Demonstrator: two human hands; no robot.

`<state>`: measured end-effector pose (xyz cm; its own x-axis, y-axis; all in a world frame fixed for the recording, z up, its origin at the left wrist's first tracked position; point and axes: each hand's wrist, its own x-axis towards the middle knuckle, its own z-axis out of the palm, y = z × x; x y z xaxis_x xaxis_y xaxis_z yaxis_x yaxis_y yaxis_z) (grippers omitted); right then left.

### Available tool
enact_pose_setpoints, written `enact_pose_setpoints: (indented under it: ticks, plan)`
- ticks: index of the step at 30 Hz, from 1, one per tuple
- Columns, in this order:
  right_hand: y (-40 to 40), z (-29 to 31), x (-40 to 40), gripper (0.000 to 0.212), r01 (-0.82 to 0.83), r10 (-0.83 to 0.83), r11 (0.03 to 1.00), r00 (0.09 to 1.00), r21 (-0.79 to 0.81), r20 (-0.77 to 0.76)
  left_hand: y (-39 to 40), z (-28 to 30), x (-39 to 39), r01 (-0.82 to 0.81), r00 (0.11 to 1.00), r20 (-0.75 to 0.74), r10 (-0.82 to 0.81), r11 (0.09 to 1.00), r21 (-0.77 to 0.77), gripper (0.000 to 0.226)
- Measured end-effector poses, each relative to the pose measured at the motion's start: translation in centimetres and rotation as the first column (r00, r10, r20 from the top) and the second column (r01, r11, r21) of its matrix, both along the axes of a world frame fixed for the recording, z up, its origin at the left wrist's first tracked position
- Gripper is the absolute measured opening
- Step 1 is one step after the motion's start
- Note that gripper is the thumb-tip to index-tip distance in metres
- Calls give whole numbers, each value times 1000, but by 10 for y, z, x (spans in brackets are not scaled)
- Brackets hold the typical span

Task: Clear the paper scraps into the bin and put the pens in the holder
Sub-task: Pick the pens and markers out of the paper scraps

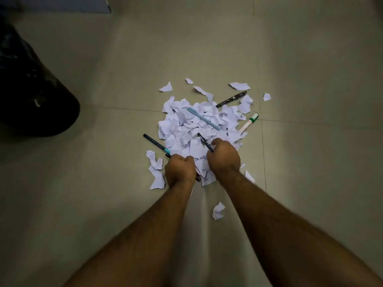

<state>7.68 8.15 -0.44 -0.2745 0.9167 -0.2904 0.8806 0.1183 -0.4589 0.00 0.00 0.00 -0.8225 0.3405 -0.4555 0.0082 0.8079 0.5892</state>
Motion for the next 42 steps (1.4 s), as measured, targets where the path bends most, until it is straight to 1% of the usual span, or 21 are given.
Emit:
enact_pose_setpoints:
  ticks: [2, 5, 7, 9, 11, 13, 16, 19, 21, 23, 26, 29, 31, 34, 37, 39, 42]
  plan:
    - [-2, -3, 0, 33, -2, 1, 1000, 996, 9, 94, -4, 1, -4, 27, 1000, -2, -27, 997, -70, 31]
    - [-9, -3, -2, 34, 34, -29, 998, 994, -50, 105, -12, 0, -12, 19, 1000, 10, -17, 986, -165, 36]
    - [-13, -3, -1, 32, 89, -85, 991, 995, -100, 51, -14, -1, -15, 30, 999, 22, -26, 981, -190, 38]
    - [-18, -3, 0, 26, 161, -167, 981, 985, -107, -50, -12, -1, -17, 42, 999, 40, -35, 980, -195, 40]
    - [-22, -3, -1, 19, 226, -241, 967, 959, -113, -146, -9, 0, -21, 35, 997, 76, -21, 982, -187, 41]
    - [-24, -3, -1, 17, 273, -299, 952, 928, -140, -221, -6, 4, -24, 45, 996, 87, -32, 987, -154, 42]
    - [-26, 2, -1, 16, 322, -359, 932, 884, -168, -298, -4, 15, -25, 123, 992, 29, -121, 986, -108, 39]
    - [-28, 4, 3, 14, 351, -395, 919, 838, -183, -376, -1, 33, -24, 232, 969, -58, -238, 967, -103, 30]
    - [-30, 3, 8, 20, 363, -400, 916, 810, -170, -429, 5, 43, -25, 308, 945, -90, -313, 949, -67, 27]
    - [-30, 0, 16, 25, 394, -413, 908, 777, -146, -474, 14, 52, -23, 410, 907, -89, -411, 911, -37, 32]
    - [-24, 5, 43, 17, 467, -488, 864, 689, -186, -536, 42, 55, -6, 526, 851, -34, -525, 850, 31, 26]
    - [-15, 10, 75, 8, 553, -581, 800, 616, -233, -532, 66, 47, 19, 557, 824, 33, -565, 820, 133, 16]
    - [-10, 9, 97, 7, 592, -629, 764, 595, -255, -500, 77, 37, 41, 589, 795, 62, -604, 792, 163, 14]
    - [-1, 7, 131, 14, 666, -701, 696, 548, -270, -457, 90, 25, 76, 636, 747, 86, -659, 746, 199, 16]
    - [1, 4, 169, 24, 741, -776, 612, 494, -277, -394, 98, 16, 112, 682, 695, 125, -708, 704, 197, 19]
    - [-2, 3, 185, 23, 767, -794, 592, 505, -247, -338, 99, 9, 128, 703, 677, 132, -724, 689, 177, 17]
    - [-10, 4, 217, 21, 800, -817, 568, 519, -194, -251, 100, 1, 165, 788, 586, 116, -802, 597, 147, 16]
